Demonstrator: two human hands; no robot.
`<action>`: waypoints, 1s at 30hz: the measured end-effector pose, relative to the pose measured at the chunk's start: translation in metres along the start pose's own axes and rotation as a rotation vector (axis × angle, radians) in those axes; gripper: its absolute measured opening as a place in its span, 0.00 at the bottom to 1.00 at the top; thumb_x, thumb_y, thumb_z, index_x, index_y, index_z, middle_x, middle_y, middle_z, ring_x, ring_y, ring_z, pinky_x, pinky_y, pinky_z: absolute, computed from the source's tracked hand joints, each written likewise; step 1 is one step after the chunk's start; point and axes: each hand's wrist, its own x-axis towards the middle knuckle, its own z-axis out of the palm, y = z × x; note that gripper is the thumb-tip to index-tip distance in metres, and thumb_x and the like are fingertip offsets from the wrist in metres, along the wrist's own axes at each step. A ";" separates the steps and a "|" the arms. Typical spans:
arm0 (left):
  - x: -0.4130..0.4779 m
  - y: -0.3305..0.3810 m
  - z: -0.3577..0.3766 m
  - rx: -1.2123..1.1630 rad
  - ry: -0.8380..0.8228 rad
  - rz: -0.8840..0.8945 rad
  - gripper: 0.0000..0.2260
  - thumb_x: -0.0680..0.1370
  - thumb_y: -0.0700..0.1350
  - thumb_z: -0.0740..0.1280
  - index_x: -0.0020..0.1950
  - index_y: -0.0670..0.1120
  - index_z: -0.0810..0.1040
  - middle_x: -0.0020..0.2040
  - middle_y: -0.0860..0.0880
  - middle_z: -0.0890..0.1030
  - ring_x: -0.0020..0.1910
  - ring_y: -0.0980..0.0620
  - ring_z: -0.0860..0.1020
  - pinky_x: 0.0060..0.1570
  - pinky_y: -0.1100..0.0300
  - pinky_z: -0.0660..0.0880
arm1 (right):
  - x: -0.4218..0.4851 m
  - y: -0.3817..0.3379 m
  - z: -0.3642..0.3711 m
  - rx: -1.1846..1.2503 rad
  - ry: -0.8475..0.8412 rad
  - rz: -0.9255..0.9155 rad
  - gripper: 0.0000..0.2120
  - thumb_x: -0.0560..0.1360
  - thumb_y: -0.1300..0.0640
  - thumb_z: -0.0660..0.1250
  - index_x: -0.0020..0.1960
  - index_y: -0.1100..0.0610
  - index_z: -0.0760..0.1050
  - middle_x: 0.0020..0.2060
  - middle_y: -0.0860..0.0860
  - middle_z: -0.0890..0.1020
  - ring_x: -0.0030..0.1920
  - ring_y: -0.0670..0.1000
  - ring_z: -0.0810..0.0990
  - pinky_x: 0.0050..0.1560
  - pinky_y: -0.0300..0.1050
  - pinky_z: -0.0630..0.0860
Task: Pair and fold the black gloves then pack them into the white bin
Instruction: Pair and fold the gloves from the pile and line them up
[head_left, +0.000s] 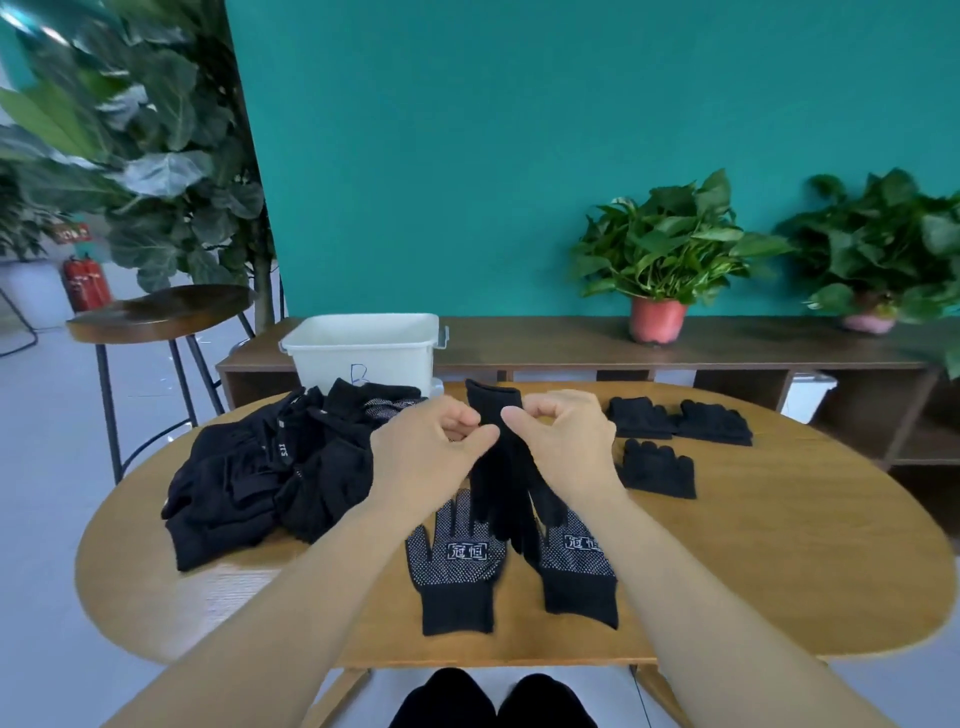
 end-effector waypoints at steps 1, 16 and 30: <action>-0.003 0.002 0.004 -0.042 -0.059 0.015 0.12 0.66 0.63 0.72 0.43 0.59 0.79 0.41 0.63 0.83 0.46 0.67 0.80 0.60 0.53 0.74 | -0.002 -0.005 0.002 -0.026 0.016 -0.033 0.23 0.73 0.52 0.73 0.22 0.48 0.68 0.27 0.38 0.73 0.44 0.48 0.72 0.53 0.48 0.60; 0.006 -0.003 0.010 -0.522 -0.420 -0.135 0.10 0.77 0.38 0.71 0.57 0.46 0.83 0.50 0.46 0.86 0.50 0.47 0.84 0.55 0.51 0.79 | -0.011 0.019 -0.046 0.394 -0.508 0.359 0.14 0.78 0.51 0.68 0.60 0.56 0.78 0.52 0.46 0.83 0.50 0.44 0.81 0.47 0.35 0.72; 0.041 -0.008 0.057 -0.333 -0.389 -0.146 0.06 0.75 0.50 0.73 0.48 0.50 0.85 0.52 0.58 0.83 0.52 0.59 0.80 0.57 0.61 0.72 | 0.020 0.067 -0.055 0.282 -0.335 0.224 0.27 0.76 0.51 0.70 0.35 0.70 0.62 0.33 0.56 0.66 0.35 0.54 0.62 0.39 0.48 0.61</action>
